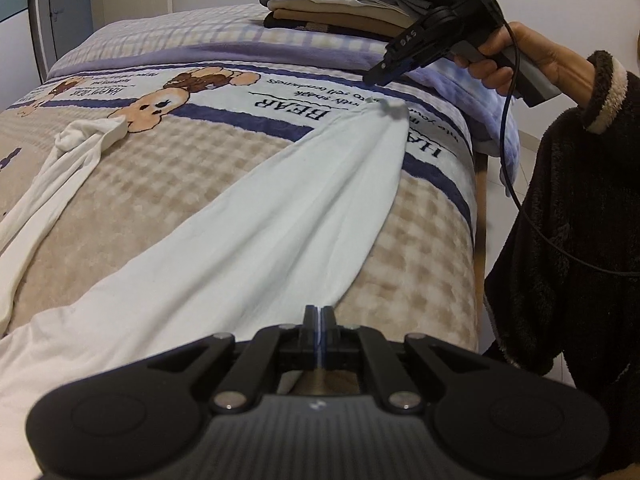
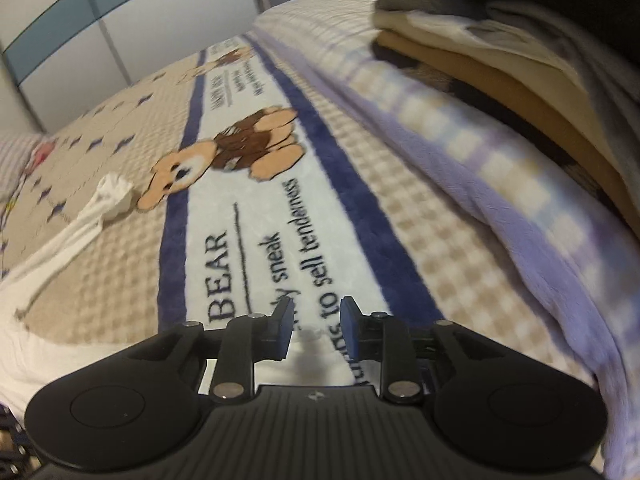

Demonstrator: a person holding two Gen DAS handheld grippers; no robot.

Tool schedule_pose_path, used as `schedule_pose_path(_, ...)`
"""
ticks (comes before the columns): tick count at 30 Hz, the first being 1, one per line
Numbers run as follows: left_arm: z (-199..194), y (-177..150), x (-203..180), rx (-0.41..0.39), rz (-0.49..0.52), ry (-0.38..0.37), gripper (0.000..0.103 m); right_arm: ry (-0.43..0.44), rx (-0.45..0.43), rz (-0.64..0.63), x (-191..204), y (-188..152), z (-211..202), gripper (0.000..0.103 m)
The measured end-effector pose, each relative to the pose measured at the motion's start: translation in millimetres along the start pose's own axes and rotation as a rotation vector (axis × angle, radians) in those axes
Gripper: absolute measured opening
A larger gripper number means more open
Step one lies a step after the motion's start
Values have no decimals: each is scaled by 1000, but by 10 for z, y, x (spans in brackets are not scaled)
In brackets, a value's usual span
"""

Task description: Fold clothes

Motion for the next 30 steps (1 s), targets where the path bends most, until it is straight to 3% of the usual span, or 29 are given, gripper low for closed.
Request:
schedule_pose_path(10,12,3,-4,-1,4,2,1,-28,50,-144,162,-65,167,26)
schedule_pose_path(11,11,3,-5,-2,5,3,1,-38,51,-157,176,-75,182,22)
schedule_pose_path(12,10,3,-8,-2,8,5,1,-53,48,-173,191,-86,192,8)
schedule_pose_path(13,7,4,-11,-3,10,5,1,-66,44,-187,205,-94,197,5)
schedule_pose_path(21,-129,-2,2,-44,8,-68,0,-71,-108,-140,198,47,1,4)
schedule_pose_path(25,-75,-27,-6,-17,12,-74,0,-94,-107,-148,272,135,79,4)
schedule_pose_path(30,3,-25,6,1,2,-73,1,-132,-29,-167,354,207,349,5)
Point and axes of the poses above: each gripper's, at about its wrist camera, not at the fingertips, and z roughly the way its jaws point, x to its left, y to its top, the point moved 3 cm from there along z, roughly the way its jaws point, and after that the axes turned 14 degrees about x, right-handed, at the moved point
